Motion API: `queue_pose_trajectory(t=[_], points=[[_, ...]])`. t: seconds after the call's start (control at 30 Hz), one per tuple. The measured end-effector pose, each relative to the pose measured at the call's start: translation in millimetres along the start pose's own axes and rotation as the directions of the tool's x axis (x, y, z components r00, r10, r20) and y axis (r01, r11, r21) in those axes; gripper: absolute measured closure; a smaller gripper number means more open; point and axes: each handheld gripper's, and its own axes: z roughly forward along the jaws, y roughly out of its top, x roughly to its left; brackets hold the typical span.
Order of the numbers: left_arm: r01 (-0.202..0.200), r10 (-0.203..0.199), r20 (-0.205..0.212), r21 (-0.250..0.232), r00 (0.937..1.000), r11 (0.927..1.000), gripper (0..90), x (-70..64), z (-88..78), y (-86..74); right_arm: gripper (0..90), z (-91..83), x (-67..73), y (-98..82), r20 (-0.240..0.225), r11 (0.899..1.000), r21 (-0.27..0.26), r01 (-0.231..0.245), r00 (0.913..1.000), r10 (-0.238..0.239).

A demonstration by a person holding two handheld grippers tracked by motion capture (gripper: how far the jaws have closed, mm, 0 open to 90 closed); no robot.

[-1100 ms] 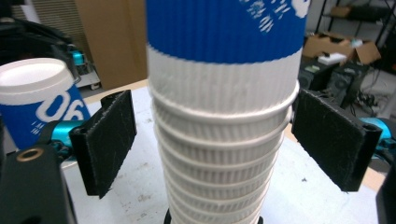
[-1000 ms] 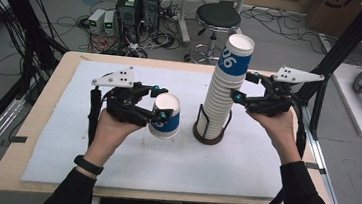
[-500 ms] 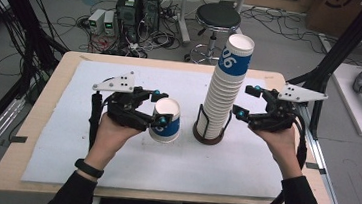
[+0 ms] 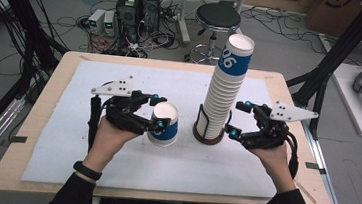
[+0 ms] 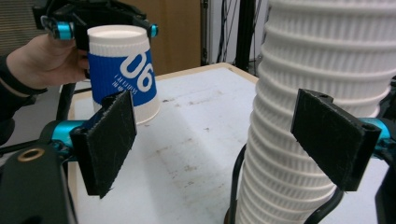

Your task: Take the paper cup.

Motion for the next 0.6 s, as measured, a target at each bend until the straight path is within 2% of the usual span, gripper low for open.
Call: queue_pose_trajectory(t=[0.43,0.6], points=[[0.017,-0.017,0.024,0.011,0.9996,0.9998,30.0,1.9,4.2,-18.4,14.5,5.3,5.6,-19.6,-0.034,0.999,0.042,-0.013,0.9993,0.014],[0.02,-0.02,0.033,0.003,0.9993,0.9998,30.0,2.6,5.9,-22.5,14.5,5.8,6.6,-22.5,-0.05,0.999,0.035,-0.007,0.9987,0.009]])
